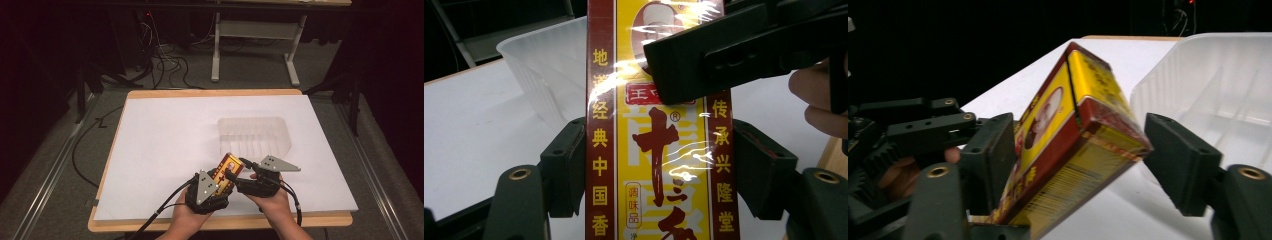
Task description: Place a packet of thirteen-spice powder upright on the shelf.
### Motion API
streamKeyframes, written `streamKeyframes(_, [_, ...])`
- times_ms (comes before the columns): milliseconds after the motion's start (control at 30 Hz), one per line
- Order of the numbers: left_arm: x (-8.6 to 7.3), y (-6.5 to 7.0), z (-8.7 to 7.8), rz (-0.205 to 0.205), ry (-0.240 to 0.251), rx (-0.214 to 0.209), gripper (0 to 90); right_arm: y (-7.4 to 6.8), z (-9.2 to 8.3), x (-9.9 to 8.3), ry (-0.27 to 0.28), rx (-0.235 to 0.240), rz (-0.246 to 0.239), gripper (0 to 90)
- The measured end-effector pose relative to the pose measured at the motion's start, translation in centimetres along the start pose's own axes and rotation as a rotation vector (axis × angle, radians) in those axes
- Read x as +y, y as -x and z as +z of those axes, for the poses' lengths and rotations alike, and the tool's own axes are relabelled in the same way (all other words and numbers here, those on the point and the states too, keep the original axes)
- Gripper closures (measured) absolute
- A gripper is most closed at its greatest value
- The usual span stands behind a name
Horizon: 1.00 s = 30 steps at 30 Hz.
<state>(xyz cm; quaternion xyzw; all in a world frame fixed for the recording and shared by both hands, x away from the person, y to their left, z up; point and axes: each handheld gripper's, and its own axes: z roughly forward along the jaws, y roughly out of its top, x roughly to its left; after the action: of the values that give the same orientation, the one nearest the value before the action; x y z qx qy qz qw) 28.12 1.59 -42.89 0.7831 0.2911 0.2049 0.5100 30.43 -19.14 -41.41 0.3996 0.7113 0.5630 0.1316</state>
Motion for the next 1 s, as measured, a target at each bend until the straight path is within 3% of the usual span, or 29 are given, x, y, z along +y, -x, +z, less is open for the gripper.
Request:
streamKeyframes(33, [0.0,0.0,0.0,0.001,-0.002,0.003,32.4,-0.1,0.0,-0.1,-0.003,0.007,-0.001,38.2])
streamKeyframes(267, [-0.1,-0.2,0.2,0.022,-0.003,0.017,32.5,-0.1,0.0,-0.1,-0.002,0.031,0.013,47.5])
streamKeyframes(567, [-0.6,-0.5,0.7,-0.003,-0.038,-0.008,32.5,-0.2,-0.3,-0.1,-0.004,0.055,0.008,61.6])
streamKeyframes(1000, [-0.8,-0.3,1.0,0.007,-0.048,-0.018,31.7,-1.2,-0.6,0.2,-0.014,0.045,-0.050,67.4])
